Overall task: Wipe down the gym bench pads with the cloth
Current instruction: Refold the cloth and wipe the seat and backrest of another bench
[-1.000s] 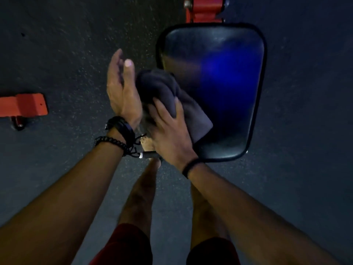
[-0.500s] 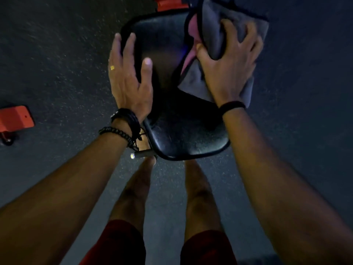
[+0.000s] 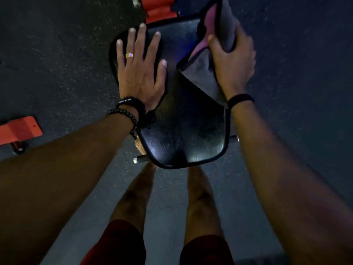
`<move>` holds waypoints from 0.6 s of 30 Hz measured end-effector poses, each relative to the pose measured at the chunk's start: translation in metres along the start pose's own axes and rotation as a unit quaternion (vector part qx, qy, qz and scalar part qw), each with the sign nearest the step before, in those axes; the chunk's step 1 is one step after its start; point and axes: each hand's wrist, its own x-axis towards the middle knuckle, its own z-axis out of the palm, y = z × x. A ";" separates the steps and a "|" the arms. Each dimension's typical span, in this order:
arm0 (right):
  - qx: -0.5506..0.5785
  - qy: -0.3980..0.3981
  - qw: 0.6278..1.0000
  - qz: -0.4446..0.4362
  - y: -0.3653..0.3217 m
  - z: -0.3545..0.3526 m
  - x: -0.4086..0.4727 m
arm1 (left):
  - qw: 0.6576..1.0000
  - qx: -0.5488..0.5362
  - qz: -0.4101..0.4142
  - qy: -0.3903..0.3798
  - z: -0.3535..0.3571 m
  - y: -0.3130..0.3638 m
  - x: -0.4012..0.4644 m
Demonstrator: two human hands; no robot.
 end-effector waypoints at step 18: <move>0.034 0.002 0.999 -0.028 0.020 -0.009 -0.030 | 1.000 0.000 0.004 0.017 0.000 0.002 0.000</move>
